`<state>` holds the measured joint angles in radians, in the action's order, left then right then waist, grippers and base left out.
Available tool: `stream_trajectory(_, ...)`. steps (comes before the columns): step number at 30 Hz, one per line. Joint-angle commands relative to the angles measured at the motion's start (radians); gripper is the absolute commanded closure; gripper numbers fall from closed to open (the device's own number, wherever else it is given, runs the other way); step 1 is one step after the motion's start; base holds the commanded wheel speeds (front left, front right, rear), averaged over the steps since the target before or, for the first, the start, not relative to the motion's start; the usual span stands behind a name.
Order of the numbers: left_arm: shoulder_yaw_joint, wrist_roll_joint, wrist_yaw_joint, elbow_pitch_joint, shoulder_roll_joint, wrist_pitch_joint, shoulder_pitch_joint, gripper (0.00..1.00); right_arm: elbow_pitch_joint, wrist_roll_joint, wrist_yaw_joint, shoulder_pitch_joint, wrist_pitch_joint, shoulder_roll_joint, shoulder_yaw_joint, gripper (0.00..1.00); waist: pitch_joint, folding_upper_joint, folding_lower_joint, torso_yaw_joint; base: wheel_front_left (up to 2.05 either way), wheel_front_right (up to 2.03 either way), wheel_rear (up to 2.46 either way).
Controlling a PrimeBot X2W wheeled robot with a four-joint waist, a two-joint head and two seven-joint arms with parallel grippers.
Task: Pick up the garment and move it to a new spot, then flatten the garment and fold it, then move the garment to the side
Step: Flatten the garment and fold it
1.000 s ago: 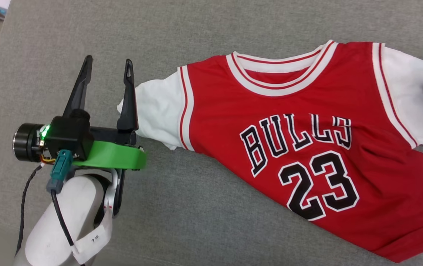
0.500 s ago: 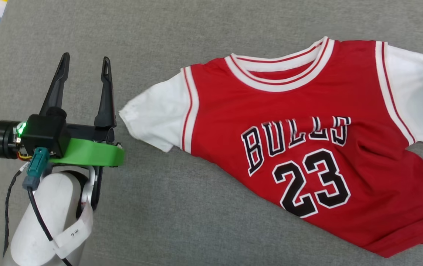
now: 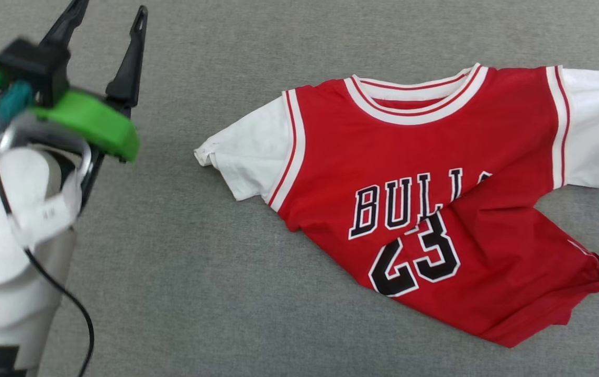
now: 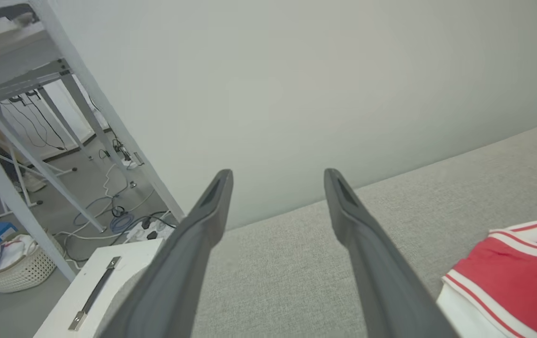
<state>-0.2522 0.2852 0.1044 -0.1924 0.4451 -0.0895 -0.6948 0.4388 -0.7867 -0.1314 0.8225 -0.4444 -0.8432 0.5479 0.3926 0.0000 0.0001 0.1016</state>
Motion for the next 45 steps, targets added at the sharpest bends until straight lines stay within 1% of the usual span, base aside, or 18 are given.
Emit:
stream_trajectory(1,-0.02,0.029,0.012,-0.021,0.008,0.047,-0.052,0.0,-0.008,0.0,0.001,-0.01,0.005,0.005,0.0,1.0,-0.004,0.0,-0.0001,-0.021,0.0,0.0,0.0)
stream_trajectory(2,-0.037,0.053,0.018,-0.035,0.012,0.084,-0.082,0.0,-0.011,0.0,0.001,-0.01,0.005,0.006,0.001,1.0,-0.002,0.0,-0.0001,-0.025,0.0,0.0,0.0)
stream_trajectory(5,-0.128,0.17,0.025,-0.101,0.033,0.292,-0.166,0.0,-0.02,0.001,0.001,-0.009,0.006,0.009,0.005,1.0,0.005,0.0,-0.0001,-0.038,0.0,0.0,0.0)
stream_trajectory(8,-0.243,0.304,0.026,-0.128,0.081,0.496,-0.239,0.0,-0.028,0.003,0.001,0.001,0.006,0.014,0.009,1.0,0.014,0.0,-0.0001,-0.05,0.0,0.0,0.0)
stream_trajectory(10,-0.307,0.384,0.026,-0.135,0.109,0.606,-0.275,0.0,-0.033,0.004,0.001,0.008,0.008,0.018,0.014,1.0,0.02,0.0,-0.0001,-0.058,0.0,0.0,0.0)
stream_trajectory(13,-0.391,0.475,0.026,-0.143,0.142,0.735,-0.312,0.0,-0.037,0.005,0.001,0.016,0.01,0.024,0.022,1.0,0.028,0.0,-0.0001,-0.067,0.0,0.0,0.0)
stream_trajectory(14,-0.473,0.541,0.026,-0.152,0.167,0.823,-0.338,0.0,-0.036,0.004,0.001,0.027,0.013,0.033,0.03,1.0,0.037,0.0,-0.0001,-0.075,0.0,0.0,0.0)
stream_trajectory(18,-0.572,0.589,0.026,-0.178,0.188,0.884,-0.355,0.0,-0.036,0.002,0.001,0.044,0.015,0.044,0.042,1.0,0.052,0.0,-0.0001,-0.084,0.0,0.0,0.0)
stream_trajectory(25,-0.72,0.633,0.026,-0.221,0.211,0.904,-0.361,0.0,-0.033,-0.004,0.001,0.071,0.022,0.05,0.061,1.0,0.076,0.0,-0.0001,-0.094,0.0,0.0,0.0)
stream_trajectory(28,-0.771,0.665,0.026,-0.233,0.212,0.908,-0.362,0.0,-0.028,-0.006,0.001,0.082,0.026,0.05,0.07,1.0,0.084,0.0,-0.0001,-0.093,0.0,0.0,0.0)
stream_trajectory(32,-0.846,0.681,0.026,-0.239,0.213,0.915,-0.37,0.0,-0.02,-0.009,0.001,0.094,0.031,0.054,0.083,1.0,0.091,0.0,-0.0001,-0.091,0.0,0.0,0.0)
stream_trajectory(33,-0.859,0.686,0.026,-0.241,0.213,0.912,-0.372,0.38,-0.018,-0.009,0.001,0.098,0.033,0.055,0.086,1.0,0.092,0.0,-0.0001,-0.091,0.0,0.0,0.0)
stream_trajectory(34,-0.872,0.695,0.026,-0.243,0.212,0.908,-0.375,1.0,-0.015,-0.01,0.001,0.101,0.035,0.057,0.09,1.0,0.093,0.0,-0.0001,-0.09,0.0,0.0,0.0)
stream_trajectory(37,-0.905,0.714,0.026,-0.252,0.214,0.892,-0.386,1.0,-0.008,-0.014,0.001,0.108,0.045,0.062,0.102,1.0,0.089,0.0,-0.0001,-0.088,0.0,0.0,0.0)
stream_trajectory(40,-0.929,0.718,0.026,-0.256,0.224,0.849,-0.397,1.0,0.002,-0.01,0.001,0.113,0.071,0.065,0.114,1.0,0.066,0.0,-0.0001,-0.087,0.0,0.0,0.0)
stream_trajectory(42,-0.943,0.702,0.026,-0.246,0.238,0.791,-0.412,1.0,0.009,-0.007,0.001,0.118,0.095,0.064,0.12,1.0,0.045,0.0,-0.0001,-0.086,0.0,0.0,0.0)
stream_trajectory(45,-0.946,0.68,0.026,-0.235,0.257,0.668,-0.438,1.0,0.017,-0.004,0.001,0.123,0.137,0.064,0.128,1.0,0.006,0.0,-0.0001,-0.084,0.0,0.0,0.0)
